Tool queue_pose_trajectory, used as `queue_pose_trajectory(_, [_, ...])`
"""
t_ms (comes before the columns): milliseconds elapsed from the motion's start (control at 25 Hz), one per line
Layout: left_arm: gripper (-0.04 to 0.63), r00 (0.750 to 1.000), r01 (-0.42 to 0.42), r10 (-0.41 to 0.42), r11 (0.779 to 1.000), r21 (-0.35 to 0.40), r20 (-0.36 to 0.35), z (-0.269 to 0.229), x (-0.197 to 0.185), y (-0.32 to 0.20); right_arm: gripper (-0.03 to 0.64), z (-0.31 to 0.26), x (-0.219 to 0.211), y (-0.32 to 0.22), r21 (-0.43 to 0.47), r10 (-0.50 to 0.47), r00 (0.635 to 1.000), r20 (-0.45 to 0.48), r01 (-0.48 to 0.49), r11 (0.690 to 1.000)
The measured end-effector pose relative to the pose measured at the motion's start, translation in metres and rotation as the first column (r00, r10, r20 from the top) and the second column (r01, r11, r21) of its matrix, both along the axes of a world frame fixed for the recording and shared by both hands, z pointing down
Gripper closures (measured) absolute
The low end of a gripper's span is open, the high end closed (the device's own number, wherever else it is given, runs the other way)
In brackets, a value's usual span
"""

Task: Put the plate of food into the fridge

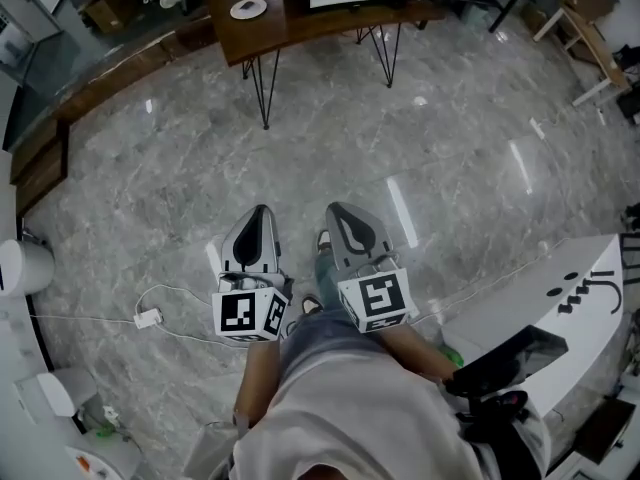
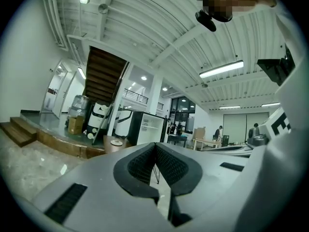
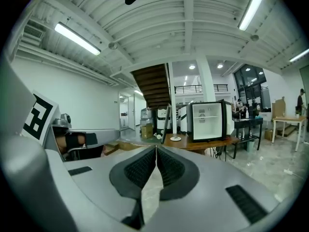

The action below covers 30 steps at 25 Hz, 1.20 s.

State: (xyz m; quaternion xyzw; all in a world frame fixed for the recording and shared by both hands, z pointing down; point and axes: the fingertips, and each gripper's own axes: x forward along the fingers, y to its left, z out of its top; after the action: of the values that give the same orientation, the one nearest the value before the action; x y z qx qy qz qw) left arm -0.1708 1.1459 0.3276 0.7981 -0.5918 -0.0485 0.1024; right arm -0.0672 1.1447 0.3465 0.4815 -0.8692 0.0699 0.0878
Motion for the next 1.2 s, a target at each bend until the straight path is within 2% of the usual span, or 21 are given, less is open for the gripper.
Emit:
queue_pose_trajectory(200, [0.575, 0.999, 0.020, -0.022, 0.999, 0.040, 0.041, -0.035, -0.005, -0.144, 0.598, -0.026, 0.009, -0.143, 0.025, 0.001, 0.999, 0.040, -0.002, 1.000])
queue_pose_trajectory(320, [0.575, 0.998, 0.023, -0.026, 0.999, 0.045, 0.065, -0.070, -0.008, -0.244, 0.598, -0.053, -0.001, -0.237, 0.018, -0.022, 0.998, 0.061, 0.021, 1.000])
queue_pose_trajectory(400, [0.575, 0.997, 0.016, -0.019, 0.999, 0.046, 0.069, -0.075, 0.001, -0.293, 0.598, -0.058, 0.002, -0.285, 0.017, -0.040, 0.997, 0.073, 0.039, 0.999])
queue_pose_trajectory(520, [0.575, 0.997, 0.019, -0.021, 1.000, 0.019, 0.079, -0.064, 0.008, -0.342, 0.598, -0.049, 0.006, -0.335, 0.010, -0.067, 0.994, 0.089, 0.067, 0.998])
queue_pose_trajectory(680, [0.575, 0.995, 0.056, -0.054, 0.998, -0.029, 0.088, -0.056, -0.023, -0.407, 0.598, -0.038, -0.020, -0.403, -0.044, -0.097, 0.989, 0.109, 0.102, 0.994])
queue_pose_trajectory(880, [0.575, 0.995, 0.066, -0.061, 0.996, -0.062, 0.076, -0.032, -0.036, -0.459, 0.598, -0.007, -0.031, -0.450, -0.101, -0.116, 0.987, 0.107, 0.127, 0.987])
queue_pose_trajectory(1040, [0.575, 0.996, 0.055, -0.052, 0.997, -0.045, 0.069, -0.016, -0.059, -0.509, 0.598, 0.013, -0.050, -0.498, -0.111, -0.109, 0.990, 0.091, 0.118, 0.987])
queue_pose_trajectory(1200, [0.575, 0.998, 0.030, -0.030, 1.000, -0.006, 0.049, -0.018, -0.099, -0.563, 0.598, 0.009, -0.089, -0.551, -0.077, -0.099, 0.993, 0.072, 0.104, 0.992])
